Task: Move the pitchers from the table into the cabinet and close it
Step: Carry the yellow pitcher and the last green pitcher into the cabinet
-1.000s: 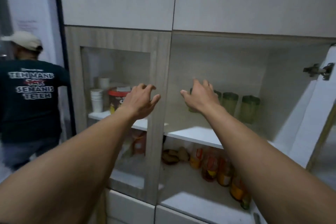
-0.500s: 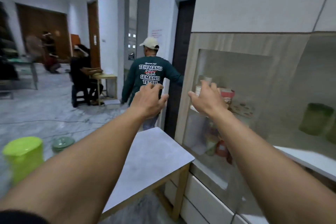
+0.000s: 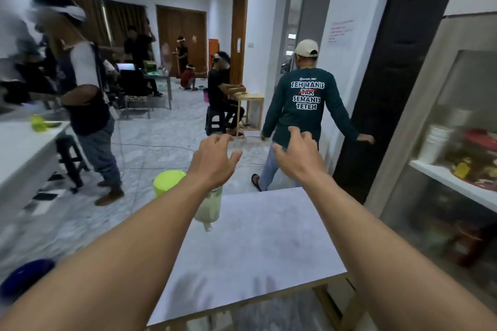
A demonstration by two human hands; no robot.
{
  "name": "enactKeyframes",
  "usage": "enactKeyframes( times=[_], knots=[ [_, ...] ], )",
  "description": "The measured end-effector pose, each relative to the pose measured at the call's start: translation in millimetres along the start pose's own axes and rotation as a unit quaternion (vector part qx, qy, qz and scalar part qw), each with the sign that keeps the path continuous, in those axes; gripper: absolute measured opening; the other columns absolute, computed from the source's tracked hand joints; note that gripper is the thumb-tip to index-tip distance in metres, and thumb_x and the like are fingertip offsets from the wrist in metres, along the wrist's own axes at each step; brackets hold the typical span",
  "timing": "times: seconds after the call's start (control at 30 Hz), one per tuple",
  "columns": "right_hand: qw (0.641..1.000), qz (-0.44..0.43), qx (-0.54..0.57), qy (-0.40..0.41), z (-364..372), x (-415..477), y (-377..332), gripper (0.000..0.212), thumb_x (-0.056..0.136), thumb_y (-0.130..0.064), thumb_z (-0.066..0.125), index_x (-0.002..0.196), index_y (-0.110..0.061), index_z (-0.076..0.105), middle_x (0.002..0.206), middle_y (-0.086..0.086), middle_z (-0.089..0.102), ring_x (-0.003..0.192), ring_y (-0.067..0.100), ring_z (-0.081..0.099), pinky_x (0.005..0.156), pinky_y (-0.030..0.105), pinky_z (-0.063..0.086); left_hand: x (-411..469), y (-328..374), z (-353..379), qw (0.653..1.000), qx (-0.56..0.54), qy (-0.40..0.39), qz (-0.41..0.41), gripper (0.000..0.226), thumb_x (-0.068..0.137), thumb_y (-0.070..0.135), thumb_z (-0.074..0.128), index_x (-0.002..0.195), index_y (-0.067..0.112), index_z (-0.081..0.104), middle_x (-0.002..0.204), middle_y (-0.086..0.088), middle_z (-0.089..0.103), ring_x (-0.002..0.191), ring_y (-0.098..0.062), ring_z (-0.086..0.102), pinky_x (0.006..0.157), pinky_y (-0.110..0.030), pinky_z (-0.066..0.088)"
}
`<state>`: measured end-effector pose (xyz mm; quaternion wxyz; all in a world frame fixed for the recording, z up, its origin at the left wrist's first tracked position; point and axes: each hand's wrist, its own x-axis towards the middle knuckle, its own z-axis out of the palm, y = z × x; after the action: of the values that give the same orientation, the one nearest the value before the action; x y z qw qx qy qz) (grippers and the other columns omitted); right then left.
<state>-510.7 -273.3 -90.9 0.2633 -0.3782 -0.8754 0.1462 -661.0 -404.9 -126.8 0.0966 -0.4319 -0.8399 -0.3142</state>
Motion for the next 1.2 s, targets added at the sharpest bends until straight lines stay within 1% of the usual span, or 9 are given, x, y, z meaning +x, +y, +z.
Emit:
enactKeyframes(
  times=[0.23, 0.33, 0.47, 0.6, 0.73, 0.8, 0.9, 1.07, 1.2],
  knots=[
    [0.995, -0.046, 0.029, -0.082, 114.4, 19.5, -46.7, 0.059, 0.098, -0.043, 0.05, 0.146, -0.015, 0.031, 0.144, 0.017, 0.043, 0.13, 0.04, 0.044, 0.093, 0.048, 0.044, -14.5, -103.9, 20.0, 0.993, 0.013, -0.003, -0.119, 0.05, 0.096, 0.048, 0.049, 0.138, 0.022, 0.046, 0.139, -0.009, 0.048, 0.128, -0.034, 0.044, 0.101, -0.047, 0.043],
    [0.989, -0.047, 0.062, -0.129, 167.4, 32.6, -54.6, 0.055, 0.099, -0.04, 0.051, 0.145, -0.015, 0.035, 0.145, 0.014, 0.046, 0.131, 0.038, 0.044, 0.096, 0.048, 0.044, -17.8, -145.3, 47.1, 0.979, 0.0, 0.01, -0.201, 0.047, 0.093, 0.046, 0.053, 0.133, 0.021, 0.049, 0.134, -0.011, 0.051, 0.122, -0.036, 0.051, 0.097, -0.047, 0.045],
    [0.977, -0.023, 0.116, -0.175, 239.0, 43.8, -49.5, 0.05, 0.096, -0.033, 0.055, 0.141, -0.015, 0.042, 0.139, 0.014, 0.053, 0.126, 0.036, 0.052, 0.095, 0.044, 0.048, -25.6, -198.8, 89.2, 0.945, -0.055, 0.015, -0.322, 0.051, 0.092, 0.047, 0.056, 0.133, 0.017, 0.049, 0.134, -0.015, 0.052, 0.122, -0.035, 0.053, 0.097, -0.043, 0.046],
    [0.969, 0.019, 0.138, -0.202, 311.2, 52.5, -31.9, 0.056, 0.094, -0.033, 0.06, 0.142, -0.014, 0.04, 0.138, 0.015, 0.051, 0.126, 0.036, 0.052, 0.097, 0.044, 0.048, -24.2, -243.3, 135.4, 0.898, -0.116, 0.045, -0.422, 0.063, 0.089, 0.047, 0.062, 0.137, 0.012, 0.043, 0.139, -0.017, 0.052, 0.124, -0.035, 0.052, 0.096, -0.042, 0.044],
    [0.95, 0.116, 0.199, -0.209, 371.3, 61.3, -17.4, 0.063, 0.088, -0.034, 0.069, 0.138, -0.015, 0.036, 0.134, 0.016, 0.05, 0.116, 0.037, 0.057, 0.089, 0.041, 0.048, -19.0, -274.2, 174.8, 0.838, -0.193, 0.063, -0.506, 0.079, 0.08, 0.054, 0.071, 0.139, 0.011, 0.04, 0.136, -0.015, 0.055, 0.12, -0.035, 0.056, 0.09, -0.039, 0.045],
    [0.922, 0.194, 0.249, -0.223, 395.7, 65.5, -12.4, 0.064, 0.085, -0.035, 0.073, 0.133, -0.015, 0.036, 0.13, 0.017, 0.054, 0.106, 0.034, 0.059, 0.082, 0.037, 0.046, -15.4, -285.0, 190.7, 0.823, -0.216, 0.056, -0.523, 0.08, 0.075, 0.055, 0.076, 0.135, 0.013, 0.043, 0.13, -0.011, 0.059, 0.117, -0.032, 0.059, 0.091, -0.038, 0.046],
    [0.901, 0.243, 0.264, -0.243, 426.4, 67.9, -3.4, 0.062, 0.083, -0.038, 0.075, 0.129, -0.016, 0.039, 0.124, 0.014, 0.062, 0.109, 0.034, 0.062, 0.081, 0.035, 0.045, -11.3, -291.6, 207.5, 0.815, -0.234, 0.073, -0.525, 0.07, 0.071, 0.053, 0.08, 0.124, 0.016, 0.053, 0.116, -0.003, 0.064, 0.108, -0.028, 0.063, 0.09, -0.036, 0.048],
    [0.897, 0.247, 0.282, -0.236, 453.2, 76.4, 2.2, 0.038, 0.086, -0.035, 0.074, 0.113, -0.016, 0.054, 0.103, 0.001, 0.06, 0.104, 0.029, 0.062, 0.078, 0.03, 0.042, 1.1, -288.4, 216.2, 0.857, -0.202, 0.123, -0.458, 0.037, 0.078, 0.05, 0.076, 0.101, 0.023, 0.066, 0.089, 0.013, 0.067, 0.079, -0.009, 0.06, 0.066, -0.026, 0.042],
    [0.904, 0.231, 0.29, -0.214, 468.7, 83.6, 2.4, 0.026, 0.09, -0.035, 0.067, 0.105, -0.014, 0.062, 0.099, 0.006, 0.067, 0.097, 0.031, 0.064, 0.077, 0.032, 0.045, 15.0, -292.5, 228.4, 0.868, -0.169, 0.186, -0.428, 0.03, 0.088, 0.046, 0.065, 0.086, 0.016, 0.068, 0.081, 0.003, 0.07, 0.078, -0.018, 0.061, 0.063, -0.025, 0.035]
  ],
)
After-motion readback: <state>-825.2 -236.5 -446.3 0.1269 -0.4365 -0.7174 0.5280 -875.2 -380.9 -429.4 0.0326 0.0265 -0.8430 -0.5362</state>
